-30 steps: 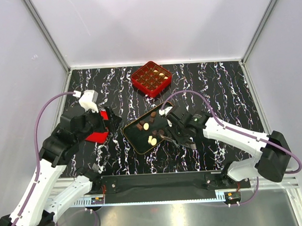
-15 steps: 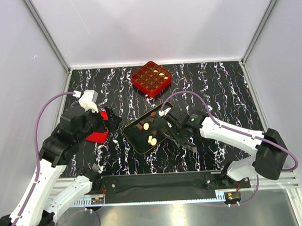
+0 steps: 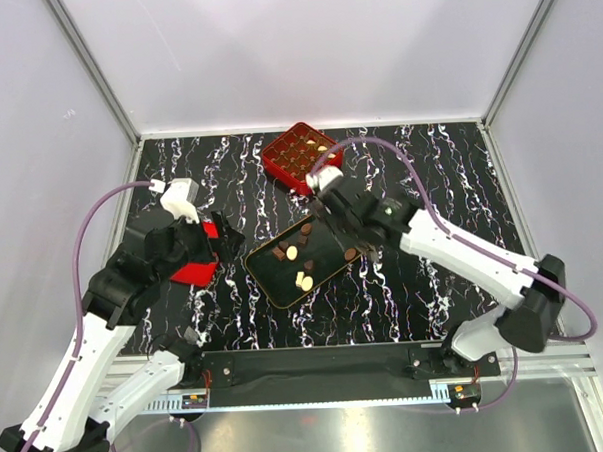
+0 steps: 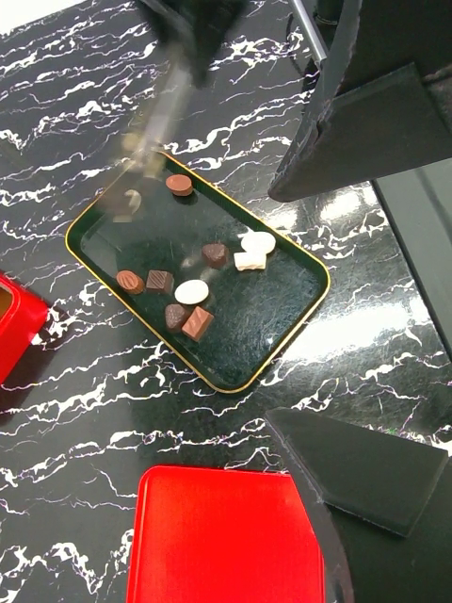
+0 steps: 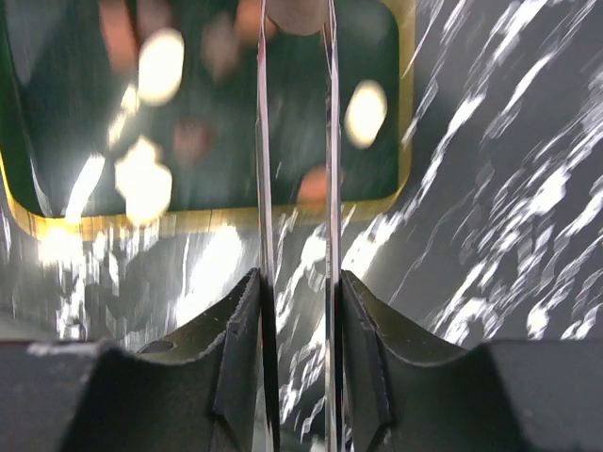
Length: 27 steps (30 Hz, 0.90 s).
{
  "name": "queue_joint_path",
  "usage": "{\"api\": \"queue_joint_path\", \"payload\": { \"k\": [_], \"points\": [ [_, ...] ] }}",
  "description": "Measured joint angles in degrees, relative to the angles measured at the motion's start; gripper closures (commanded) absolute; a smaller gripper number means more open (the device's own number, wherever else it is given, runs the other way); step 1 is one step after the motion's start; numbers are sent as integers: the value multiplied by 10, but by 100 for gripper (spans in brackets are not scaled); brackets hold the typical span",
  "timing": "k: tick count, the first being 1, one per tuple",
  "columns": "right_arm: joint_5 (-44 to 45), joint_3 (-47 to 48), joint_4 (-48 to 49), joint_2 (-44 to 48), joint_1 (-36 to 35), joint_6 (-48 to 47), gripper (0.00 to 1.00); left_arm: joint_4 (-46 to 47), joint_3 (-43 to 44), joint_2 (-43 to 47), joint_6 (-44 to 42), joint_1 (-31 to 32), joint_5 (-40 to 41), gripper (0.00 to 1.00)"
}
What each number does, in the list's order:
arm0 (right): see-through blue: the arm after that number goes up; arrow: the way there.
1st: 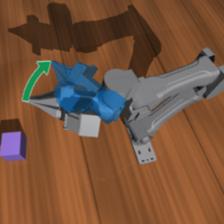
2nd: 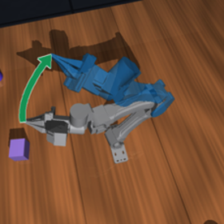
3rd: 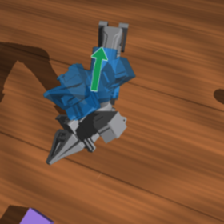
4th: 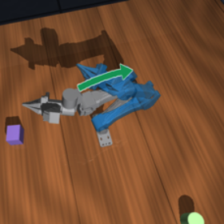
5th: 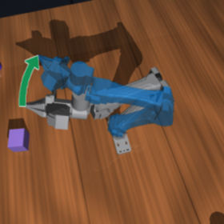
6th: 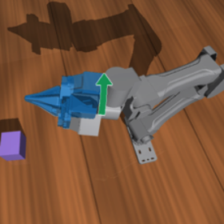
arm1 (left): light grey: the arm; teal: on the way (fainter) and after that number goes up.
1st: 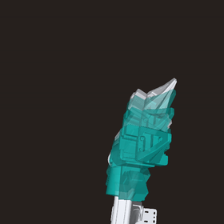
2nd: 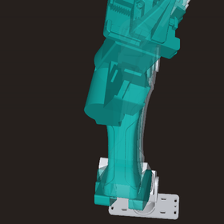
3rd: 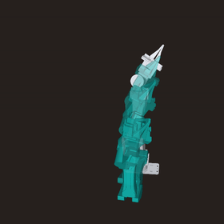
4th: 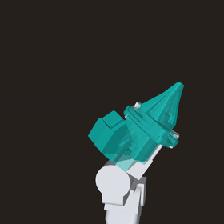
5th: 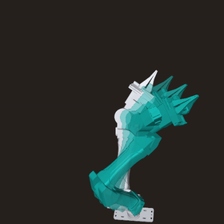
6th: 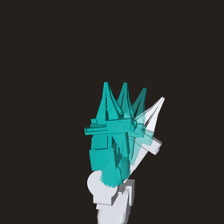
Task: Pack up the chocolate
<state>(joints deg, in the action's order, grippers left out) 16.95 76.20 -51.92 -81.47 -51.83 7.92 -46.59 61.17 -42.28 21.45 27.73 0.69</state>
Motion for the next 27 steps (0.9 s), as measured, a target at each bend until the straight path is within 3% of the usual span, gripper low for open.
{"api": "queue_joint_path", "payload": {
  "k": [14,20,27],
  "points": [
    [46,403,139,-363,150,-123,62,5,-1,-6,0,0,2,1],
    [30,487,186,-461,171,-131,61,7,-5,-6,0,0,2,1],
    [2,499,240,-514,190,-130,60,7,-5,-6,-1,0,3,1]
  ]
}}
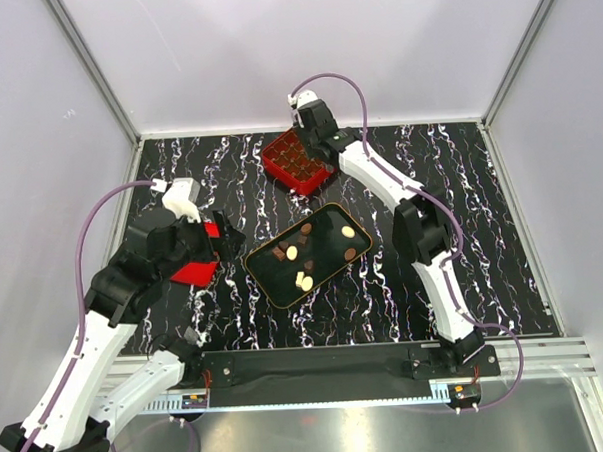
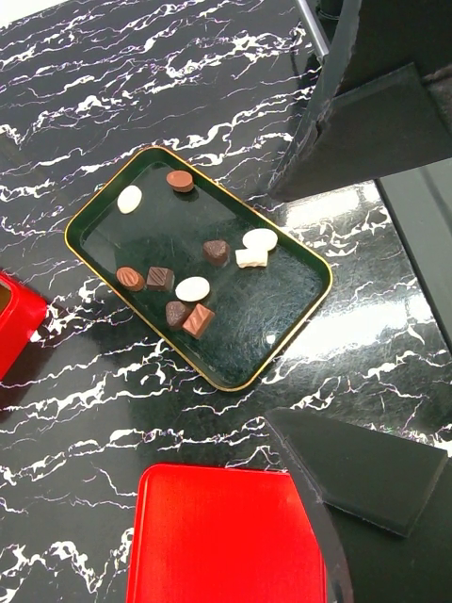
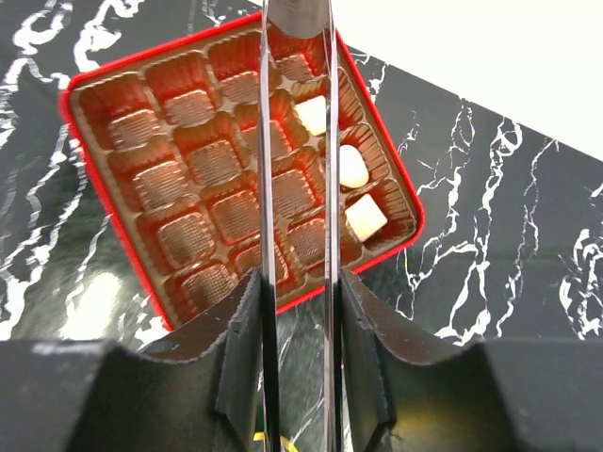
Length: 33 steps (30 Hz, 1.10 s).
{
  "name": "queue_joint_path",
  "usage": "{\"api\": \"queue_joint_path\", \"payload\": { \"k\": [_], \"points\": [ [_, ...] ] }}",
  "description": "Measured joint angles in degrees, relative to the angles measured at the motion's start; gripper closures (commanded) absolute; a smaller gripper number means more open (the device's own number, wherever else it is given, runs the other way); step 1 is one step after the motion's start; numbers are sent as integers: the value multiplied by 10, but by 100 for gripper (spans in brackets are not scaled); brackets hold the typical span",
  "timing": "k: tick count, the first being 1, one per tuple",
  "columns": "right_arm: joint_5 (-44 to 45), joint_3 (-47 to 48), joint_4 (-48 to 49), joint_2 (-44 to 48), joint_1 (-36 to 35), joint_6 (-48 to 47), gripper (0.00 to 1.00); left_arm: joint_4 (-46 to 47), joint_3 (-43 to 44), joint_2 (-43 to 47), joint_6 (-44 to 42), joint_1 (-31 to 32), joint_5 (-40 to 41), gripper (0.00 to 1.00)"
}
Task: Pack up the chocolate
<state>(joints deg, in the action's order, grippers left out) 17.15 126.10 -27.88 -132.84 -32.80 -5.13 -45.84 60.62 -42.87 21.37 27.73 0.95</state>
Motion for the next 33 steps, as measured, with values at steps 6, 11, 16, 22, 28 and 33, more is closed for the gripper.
{"api": "queue_joint_path", "payload": {
  "k": [6,11,16,22,28,33],
  "points": [
    [-21,-24,40,-14,18,-1,58,2,-10,-4,-5,0,4,1],
    [-47,-28,72,-27,26,-2,58,3,-24,-15,-6,0,6,1],
    [-59,-28,91,-48,26,-2,57,4,-28,-19,-7,0,8,1],
    [-57,-34,94,-72,25,-2,57,3,-28,-19,-11,0,11,1],
    [-55,-40,105,-72,26,-2,56,4,-28,-19,-10,0,12,1],
    [-50,-42,111,-72,26,-2,54,5,-28,-26,-10,0,11,1]
  ]
}}
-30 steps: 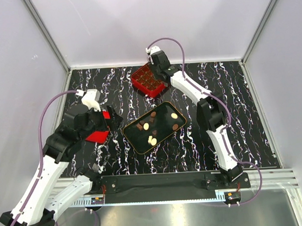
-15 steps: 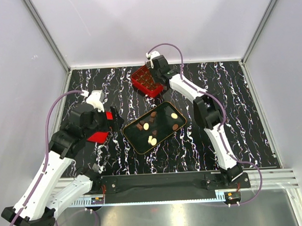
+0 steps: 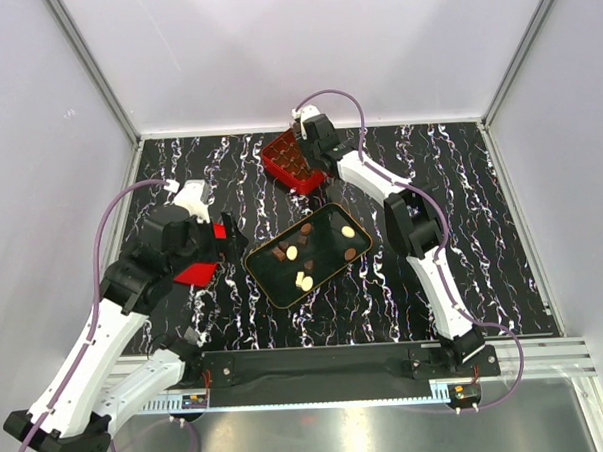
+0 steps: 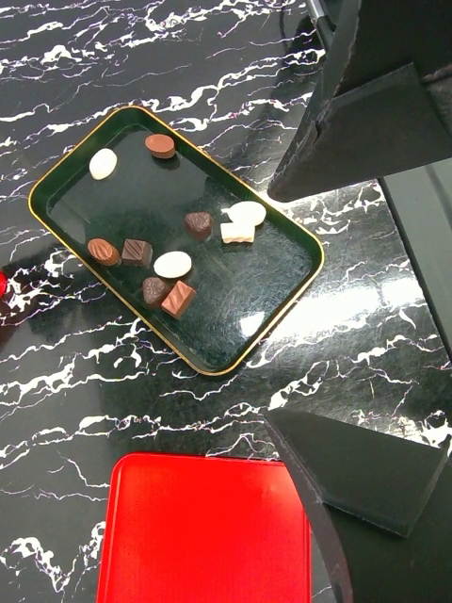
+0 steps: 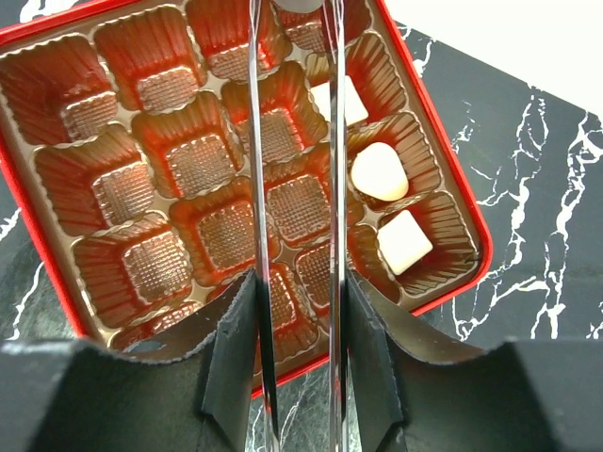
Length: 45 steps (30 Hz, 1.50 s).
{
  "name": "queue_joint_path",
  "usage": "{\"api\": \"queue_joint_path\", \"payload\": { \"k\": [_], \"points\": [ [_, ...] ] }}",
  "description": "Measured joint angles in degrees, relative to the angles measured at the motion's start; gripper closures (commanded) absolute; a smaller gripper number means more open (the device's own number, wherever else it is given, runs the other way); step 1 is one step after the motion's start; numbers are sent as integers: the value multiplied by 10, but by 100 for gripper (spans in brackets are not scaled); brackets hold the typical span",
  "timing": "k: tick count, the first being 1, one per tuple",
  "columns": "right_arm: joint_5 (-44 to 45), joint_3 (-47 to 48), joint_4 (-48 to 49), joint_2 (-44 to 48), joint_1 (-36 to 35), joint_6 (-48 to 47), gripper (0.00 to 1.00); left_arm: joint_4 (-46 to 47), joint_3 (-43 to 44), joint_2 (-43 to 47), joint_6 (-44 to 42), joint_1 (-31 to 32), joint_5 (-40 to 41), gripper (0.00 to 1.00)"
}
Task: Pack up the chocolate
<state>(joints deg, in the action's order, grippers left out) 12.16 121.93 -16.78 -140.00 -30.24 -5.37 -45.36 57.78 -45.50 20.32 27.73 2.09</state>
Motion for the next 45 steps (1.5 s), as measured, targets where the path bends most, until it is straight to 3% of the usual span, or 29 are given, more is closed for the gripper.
{"api": "queue_joint_path", "payload": {
  "k": [11,24,33,37,45],
  "points": [
    [7,-27,16,0,1,-7,49,0,0,-2,0,0,0,1],
    [8,-15,-10,28,1,-26,49,-1,8,-3,0,0,-1,1],
    [8,-143,-42,245,-1,-23,49,-2,19,24,1,0,-4,1],
    [7,-235,-104,359,-14,-4,49,-2,24,43,3,0,-4,1],
    [-13,-409,-218,530,-112,75,48,-10,24,65,7,0,-4,1]
  ]
}}
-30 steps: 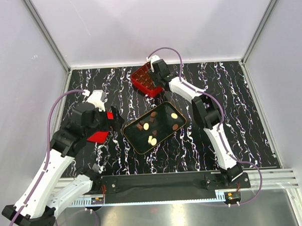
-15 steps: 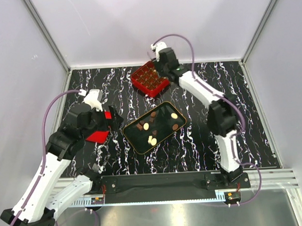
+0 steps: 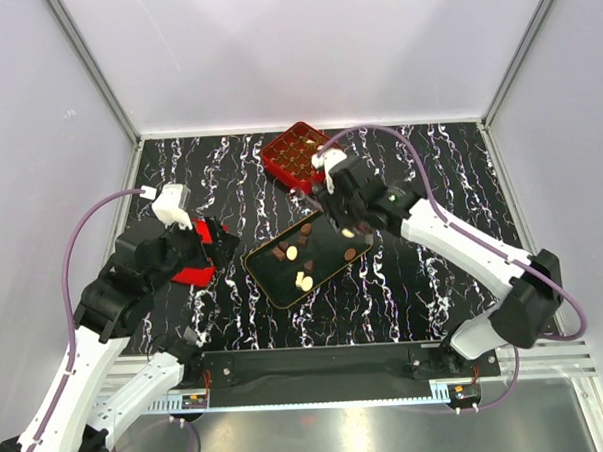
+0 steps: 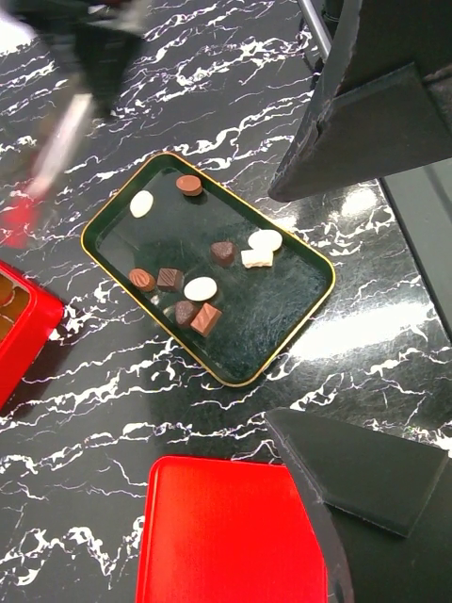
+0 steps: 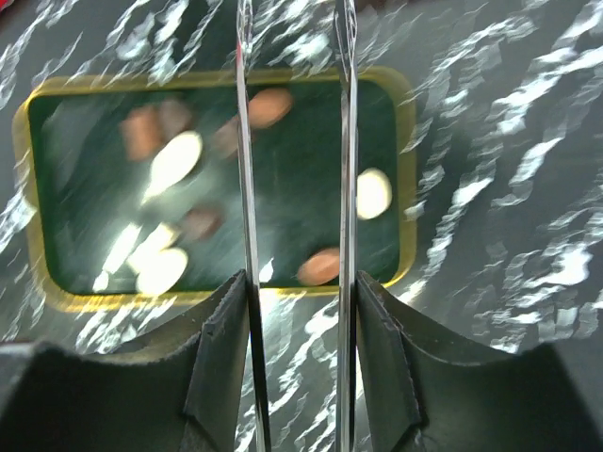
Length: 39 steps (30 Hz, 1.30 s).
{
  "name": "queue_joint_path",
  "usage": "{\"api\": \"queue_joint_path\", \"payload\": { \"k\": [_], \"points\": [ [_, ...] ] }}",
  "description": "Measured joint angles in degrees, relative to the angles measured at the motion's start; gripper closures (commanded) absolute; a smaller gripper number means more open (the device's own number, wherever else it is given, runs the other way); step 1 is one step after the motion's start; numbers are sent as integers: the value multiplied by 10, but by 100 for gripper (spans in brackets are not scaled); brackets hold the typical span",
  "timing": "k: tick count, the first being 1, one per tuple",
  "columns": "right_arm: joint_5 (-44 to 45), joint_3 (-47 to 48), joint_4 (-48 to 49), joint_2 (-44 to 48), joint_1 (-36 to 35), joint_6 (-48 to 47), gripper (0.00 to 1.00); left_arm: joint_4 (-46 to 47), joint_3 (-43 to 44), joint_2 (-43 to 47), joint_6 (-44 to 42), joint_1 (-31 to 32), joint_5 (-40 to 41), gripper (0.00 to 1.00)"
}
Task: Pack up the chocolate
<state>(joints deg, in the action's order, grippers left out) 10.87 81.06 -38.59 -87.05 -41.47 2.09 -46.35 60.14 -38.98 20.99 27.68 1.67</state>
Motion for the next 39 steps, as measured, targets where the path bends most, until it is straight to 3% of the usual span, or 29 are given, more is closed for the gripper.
{"api": "queue_joint_path", "payload": {
  "k": [6,13,39],
  "points": [
    [-34,-108,-12,64,-54,38,48,-6,0,5,1,0,0,1],
    [-61,-183,-1,70,-71,57,49,-8,0,13,5,0,0,1],
    [-28,-192,62,-21,-100,20,47,-8,0,-2,5,0,1,1]
  ]
}}
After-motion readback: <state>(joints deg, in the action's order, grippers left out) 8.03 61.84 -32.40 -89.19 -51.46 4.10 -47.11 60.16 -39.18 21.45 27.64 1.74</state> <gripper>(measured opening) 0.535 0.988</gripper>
